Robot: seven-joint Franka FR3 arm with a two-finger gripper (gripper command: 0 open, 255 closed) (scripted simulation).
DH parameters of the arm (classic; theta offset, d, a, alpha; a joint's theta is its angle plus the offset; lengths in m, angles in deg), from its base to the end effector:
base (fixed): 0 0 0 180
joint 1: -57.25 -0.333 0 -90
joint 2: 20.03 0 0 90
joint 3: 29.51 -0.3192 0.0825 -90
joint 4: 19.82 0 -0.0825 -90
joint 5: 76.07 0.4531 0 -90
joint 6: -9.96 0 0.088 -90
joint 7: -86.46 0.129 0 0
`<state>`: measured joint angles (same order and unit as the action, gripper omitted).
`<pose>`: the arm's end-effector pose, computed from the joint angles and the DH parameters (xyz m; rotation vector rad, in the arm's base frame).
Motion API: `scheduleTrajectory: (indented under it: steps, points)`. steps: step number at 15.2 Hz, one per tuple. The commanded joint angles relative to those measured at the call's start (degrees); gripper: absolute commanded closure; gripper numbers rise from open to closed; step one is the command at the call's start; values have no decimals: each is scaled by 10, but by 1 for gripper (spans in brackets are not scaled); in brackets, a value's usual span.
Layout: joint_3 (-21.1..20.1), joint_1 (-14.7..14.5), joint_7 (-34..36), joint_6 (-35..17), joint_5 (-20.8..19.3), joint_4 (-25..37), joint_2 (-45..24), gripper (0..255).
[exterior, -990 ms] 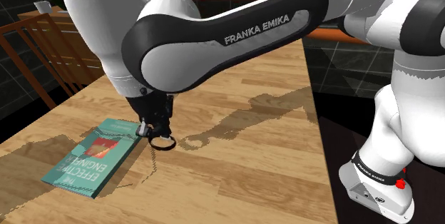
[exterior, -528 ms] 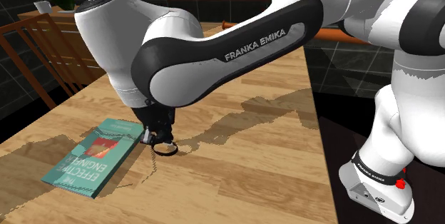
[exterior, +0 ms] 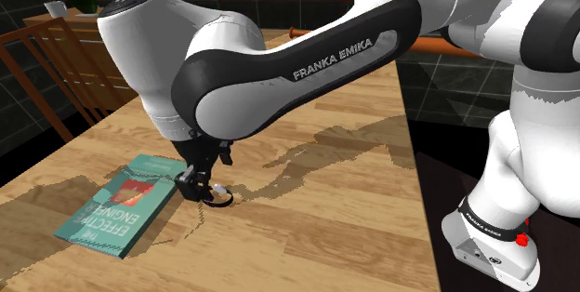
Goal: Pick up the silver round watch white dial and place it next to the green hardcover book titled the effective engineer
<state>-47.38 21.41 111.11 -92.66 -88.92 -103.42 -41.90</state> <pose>0.4756 0.5611 0.4355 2.9312 0.8118 0.0629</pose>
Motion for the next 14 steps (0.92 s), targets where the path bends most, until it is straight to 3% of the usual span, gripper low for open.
scheduleTrajectory:
  steps: [1,6,14]
  points:
    - [0,0,0,0,0,0,0,0]
    - [-3,-10,-4,75,1,79,-5,0]
    - [-3,-10,-4,75,1,79,-5,0]
